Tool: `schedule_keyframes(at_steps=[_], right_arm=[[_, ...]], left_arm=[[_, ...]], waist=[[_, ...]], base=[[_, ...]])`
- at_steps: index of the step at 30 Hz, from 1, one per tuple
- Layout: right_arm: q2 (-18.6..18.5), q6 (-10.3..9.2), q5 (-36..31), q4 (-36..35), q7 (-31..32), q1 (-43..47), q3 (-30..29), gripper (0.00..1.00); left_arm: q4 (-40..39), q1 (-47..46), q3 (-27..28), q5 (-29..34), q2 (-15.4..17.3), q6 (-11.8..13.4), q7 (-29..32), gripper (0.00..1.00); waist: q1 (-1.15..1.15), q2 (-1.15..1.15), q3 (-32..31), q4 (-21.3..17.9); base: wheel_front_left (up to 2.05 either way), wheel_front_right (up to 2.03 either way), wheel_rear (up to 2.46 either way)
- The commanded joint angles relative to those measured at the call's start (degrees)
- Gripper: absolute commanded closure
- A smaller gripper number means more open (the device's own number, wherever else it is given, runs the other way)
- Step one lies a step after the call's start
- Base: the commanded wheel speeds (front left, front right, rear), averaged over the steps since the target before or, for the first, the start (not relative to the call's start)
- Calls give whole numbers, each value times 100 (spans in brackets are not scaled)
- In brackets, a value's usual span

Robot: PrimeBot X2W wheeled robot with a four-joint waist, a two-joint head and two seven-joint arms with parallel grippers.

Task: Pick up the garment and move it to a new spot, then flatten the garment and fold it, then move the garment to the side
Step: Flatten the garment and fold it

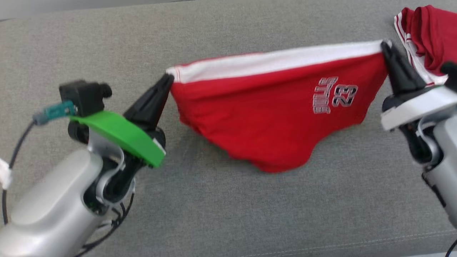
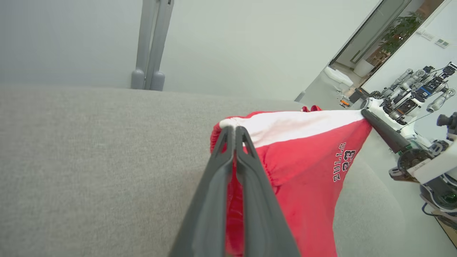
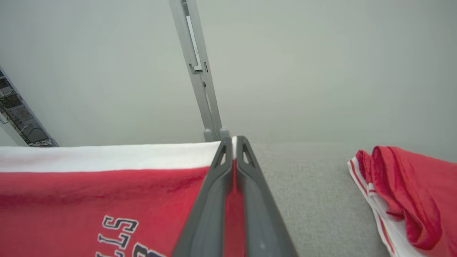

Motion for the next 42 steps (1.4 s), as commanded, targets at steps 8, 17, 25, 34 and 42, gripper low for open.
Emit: schedule_keyframes(at_steps=[8,17,25,34,42], right_arm=[[-435,1,-453,-492,-14,-1772,-484,100],[-461,1,-1471,-840,-14,-3495,-1070,100],[-224,1,-1685,-1725,-15,-2178,-1241,100],[312,1,-1679,-3439,-15,797,-1751,100],[766,1,-1544,-4394,-15,2931,-2008,100]], left_arm=[[679,-2644,374,285,-669,-504,488,100],[2186,-4844,612,880,-1620,-1204,-423,100],[1978,-3682,149,642,-1466,-1423,-1037,100],[257,-543,681,901,-791,-1424,-1125,100],[-690,2169,1289,1472,-856,-1330,-1123,100]], waist=[[0,0,821,-235],[0,0,1329,-383],[0,0,1352,-361],[0,0,946,-294],[0,0,311,-308]], base=[[0,0,0],[0,0,0],[0,0,0],[0,0,0],[0,0,0]])
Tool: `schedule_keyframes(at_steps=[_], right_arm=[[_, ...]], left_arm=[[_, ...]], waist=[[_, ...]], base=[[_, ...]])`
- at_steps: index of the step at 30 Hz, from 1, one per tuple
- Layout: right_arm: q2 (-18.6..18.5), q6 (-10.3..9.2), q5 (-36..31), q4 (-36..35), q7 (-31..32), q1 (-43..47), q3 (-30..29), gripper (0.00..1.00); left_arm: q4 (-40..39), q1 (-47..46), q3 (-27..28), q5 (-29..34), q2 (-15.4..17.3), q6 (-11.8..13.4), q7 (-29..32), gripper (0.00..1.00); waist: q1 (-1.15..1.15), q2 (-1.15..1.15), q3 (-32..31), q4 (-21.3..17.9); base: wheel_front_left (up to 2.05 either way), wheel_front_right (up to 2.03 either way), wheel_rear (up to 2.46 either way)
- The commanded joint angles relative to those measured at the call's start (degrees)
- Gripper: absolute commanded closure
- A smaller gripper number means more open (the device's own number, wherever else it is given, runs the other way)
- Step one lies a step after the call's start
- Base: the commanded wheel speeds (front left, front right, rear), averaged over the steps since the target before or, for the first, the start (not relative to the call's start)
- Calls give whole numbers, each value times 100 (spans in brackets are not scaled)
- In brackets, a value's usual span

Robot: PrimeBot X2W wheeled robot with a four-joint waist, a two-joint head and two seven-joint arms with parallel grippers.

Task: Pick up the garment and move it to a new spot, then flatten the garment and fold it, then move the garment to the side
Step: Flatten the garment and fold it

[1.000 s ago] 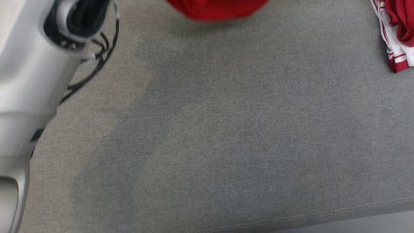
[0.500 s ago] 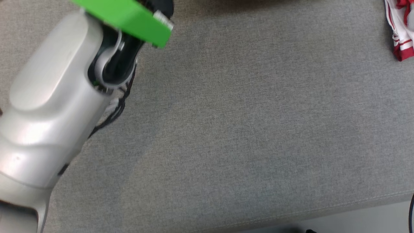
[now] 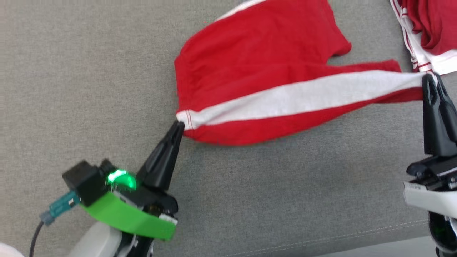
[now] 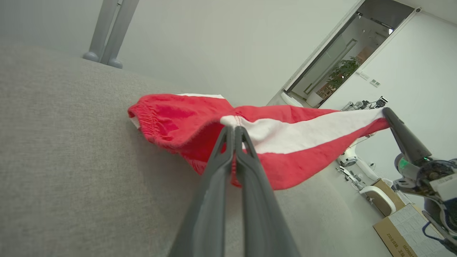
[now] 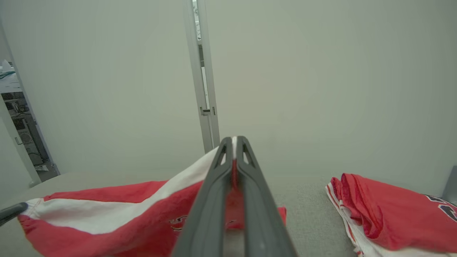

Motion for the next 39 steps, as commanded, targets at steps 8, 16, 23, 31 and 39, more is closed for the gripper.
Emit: schedule_keyframes(at_steps=[8,16,23,31,39], right_arm=[[74,1,153,-355,-14,1224,-149,100],[-25,1,157,594,-14,833,-134,100],[-404,1,41,1736,-15,-486,141,100],[-816,1,-202,2799,-14,-2109,820,100],[-913,0,-304,4045,-15,-3428,1312,100]], left_arm=[[-980,1344,-88,197,294,389,173,100],[-768,758,-6,-23,-71,766,542,100],[169,-435,31,-64,-510,923,983,100],[967,-1461,117,-92,-733,1090,1398,100],[1443,-1996,156,33,-833,1007,1332,100]], waist=[[0,0,-547,129],[0,0,-424,282],[0,0,-87,415],[0,0,378,464],[0,0,658,559]], base=[[0,0,0],[0,0,0],[0,0,0],[0,0,0],[0,0,0]])
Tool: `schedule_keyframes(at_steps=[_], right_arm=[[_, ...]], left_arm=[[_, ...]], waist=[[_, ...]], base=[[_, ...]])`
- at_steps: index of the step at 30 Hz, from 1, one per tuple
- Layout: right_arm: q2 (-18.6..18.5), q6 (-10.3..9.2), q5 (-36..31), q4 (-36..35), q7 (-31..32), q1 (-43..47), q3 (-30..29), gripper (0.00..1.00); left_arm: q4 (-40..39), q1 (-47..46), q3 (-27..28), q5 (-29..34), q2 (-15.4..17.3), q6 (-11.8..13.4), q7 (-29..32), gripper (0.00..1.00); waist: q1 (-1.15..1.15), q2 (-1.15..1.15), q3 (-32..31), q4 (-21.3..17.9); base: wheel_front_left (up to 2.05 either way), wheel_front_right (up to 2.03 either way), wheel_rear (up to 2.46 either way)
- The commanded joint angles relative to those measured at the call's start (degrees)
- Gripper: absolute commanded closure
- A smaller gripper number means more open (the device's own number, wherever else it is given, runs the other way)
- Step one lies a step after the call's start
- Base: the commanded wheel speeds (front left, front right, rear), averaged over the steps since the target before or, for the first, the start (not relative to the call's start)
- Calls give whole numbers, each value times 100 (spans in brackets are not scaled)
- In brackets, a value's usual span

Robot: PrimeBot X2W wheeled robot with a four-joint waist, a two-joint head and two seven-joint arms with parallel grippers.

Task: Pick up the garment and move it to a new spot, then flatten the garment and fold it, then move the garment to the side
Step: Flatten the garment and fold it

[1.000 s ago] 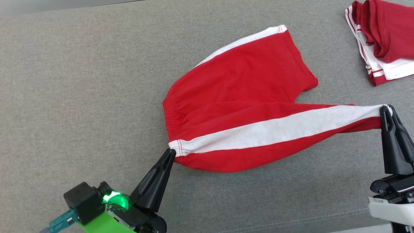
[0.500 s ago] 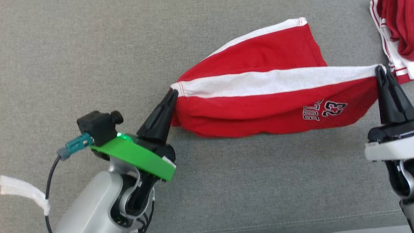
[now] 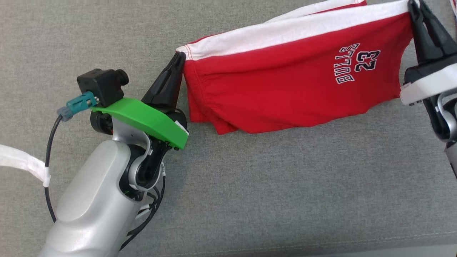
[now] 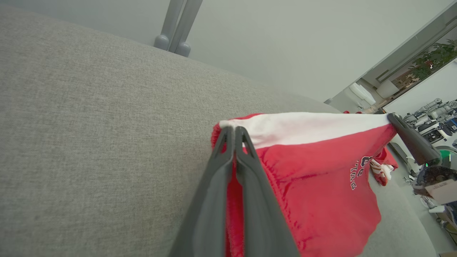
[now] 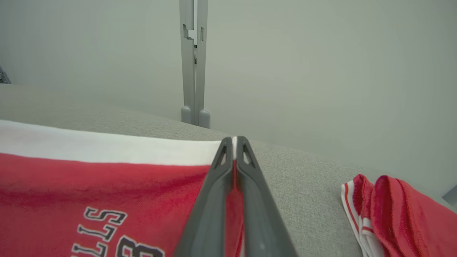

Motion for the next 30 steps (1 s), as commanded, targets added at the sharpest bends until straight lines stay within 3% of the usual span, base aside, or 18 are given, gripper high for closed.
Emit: schedule_keyframes(at_steps=[1,11,12,13,14,15,16,17,18,19,22,30], right_arm=[[-23,-1,-64,131,-14,-191,30,100],[124,-1,9,1322,-13,-1183,611,100],[157,-1,51,1382,-14,-1242,648,89],[188,-1,96,1448,-13,-1304,667,61],[201,-1,112,1487,-13,-1340,681,0],[219,-1,142,1500,-14,-1371,666,0],[239,-1,151,1502,-14,-1370,634,0],[249,-1,139,1490,-14,-1349,595,0],[254,-1,108,1446,-13,-1315,562,0],[254,-1,65,1369,-13,-1246,503,0],[297,-1,-34,1075,-13,-982,266,0],[635,0,-15,304,-13,349,-255,0]], left_arm=[[48,-145,16,50,-24,-29,-19,100],[517,-608,-46,186,-122,-56,-21,100],[562,-626,-57,180,-137,-60,0,100],[617,-648,-52,186,-148,-49,-11,100],[657,-667,-49,201,-156,-32,-42,100],[702,-661,-53,193,-182,-21,-70,100],[733,-643,-59,197,-193,-22,-90,85],[764,-606,-68,206,-199,-20,-116,57],[790,-574,-77,251,-184,0,-155,9],[802,-535,-89,298,-161,11,-220,0],[783,-360,-150,518,-65,80,-470,0],[396,571,-211,1281,167,546,-1279,0]], waist=[[0,0,109,75],[0,0,391,166],[0,0,402,164],[0,0,410,158],[0,0,409,152],[0,0,400,144],[0,0,382,134],[0,0,351,117],[0,0,315,101],[0,0,264,84],[0,0,43,33],[0,0,-857,-68]], base=[[0,0,0],[0,0,0],[0,0,0],[0,0,0],[0,0,0],[0,0,0],[0,0,0],[0,0,0],[0,0,0],[0,0,0],[0,0,0],[0,0,0]])
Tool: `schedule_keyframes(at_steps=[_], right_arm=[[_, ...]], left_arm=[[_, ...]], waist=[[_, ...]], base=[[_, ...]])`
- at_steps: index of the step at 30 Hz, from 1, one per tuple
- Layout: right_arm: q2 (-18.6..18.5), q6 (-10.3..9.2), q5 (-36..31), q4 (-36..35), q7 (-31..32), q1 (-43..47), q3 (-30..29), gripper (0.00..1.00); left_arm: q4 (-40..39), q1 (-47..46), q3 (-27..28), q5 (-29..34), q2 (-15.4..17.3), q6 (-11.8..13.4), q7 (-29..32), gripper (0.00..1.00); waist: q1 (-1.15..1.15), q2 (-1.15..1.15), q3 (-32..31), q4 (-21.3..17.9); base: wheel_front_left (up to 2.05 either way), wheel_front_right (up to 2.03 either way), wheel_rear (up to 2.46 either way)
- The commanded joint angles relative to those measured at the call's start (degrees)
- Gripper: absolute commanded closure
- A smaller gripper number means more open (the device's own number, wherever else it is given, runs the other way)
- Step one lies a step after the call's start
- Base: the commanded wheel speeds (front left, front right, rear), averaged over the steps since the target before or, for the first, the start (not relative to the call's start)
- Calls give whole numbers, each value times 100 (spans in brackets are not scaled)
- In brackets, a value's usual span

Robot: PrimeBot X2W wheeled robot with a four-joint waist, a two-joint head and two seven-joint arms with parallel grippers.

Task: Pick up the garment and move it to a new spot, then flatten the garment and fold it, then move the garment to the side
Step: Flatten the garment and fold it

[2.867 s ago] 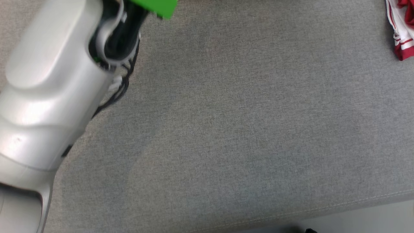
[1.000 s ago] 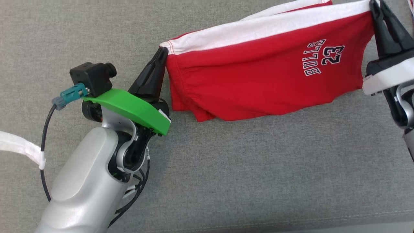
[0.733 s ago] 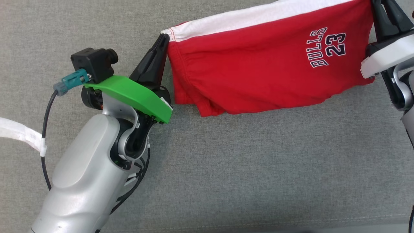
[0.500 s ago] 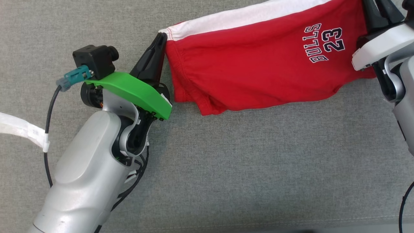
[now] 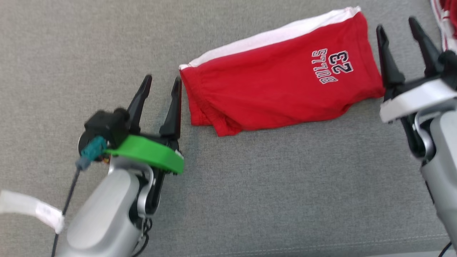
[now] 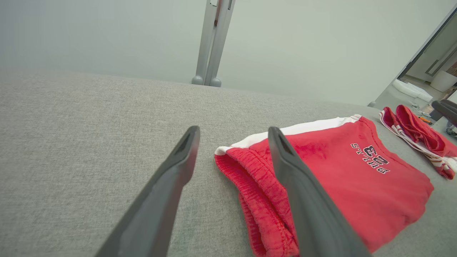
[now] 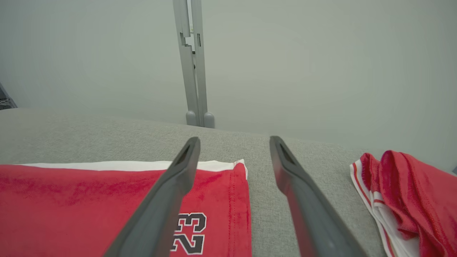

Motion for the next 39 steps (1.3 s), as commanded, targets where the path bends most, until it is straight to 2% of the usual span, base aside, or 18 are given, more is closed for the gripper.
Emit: schedule_keyframes(at_steps=[1,6,8,14,20,24,29,35,39], right_arm=[[66,1,3,-75,-13,279,-49,0],[264,1,-4,-294,-13,1001,-233,0],[349,1,-39,-360,-14,1294,-289,0],[511,1,13,-465,-13,2001,-550,0],[390,1,142,-292,-13,2246,-630,0],[310,1,376,141,-13,2083,-733,0],[20,1,792,862,356,1516,-601,0],[-278,1,1246,1715,1190,704,-603,0],[-400,1,1488,2207,1768,252,-559,0]], left_arm=[[-69,267,45,180,66,94,-72,0],[-439,1093,420,768,-17,392,-123,0],[-599,1547,654,1049,-159,447,-113,0],[-848,2474,1370,1696,-623,294,-116,0],[-944,2952,1641,2465,-1016,46,-117,0],[-996,3038,1598,2909,-1165,-70,-117,0],[-1057,3032,1508,3121,-1268,-137,-118,0],[-1096,2834,1351,3157,-1297,-177,-118,0],[-1138,2738,1215,3064,-1300,-105,-113,0]], waist=[[0,0,-600,-82],[0,0,-1117,-54],[0,0,-1322,-34],[0,0,-1644,139],[0,0,-1660,446],[0,0,-1544,712],[0,0,-1302,1003],[0,0,-975,1300],[0,0,-782,1432]], base=[[0,0,0],[0,0,0],[0,0,0],[0,0,0],[0,0,0],[0,0,0],[0,0,0],[0,0,0],[0,0,0]])
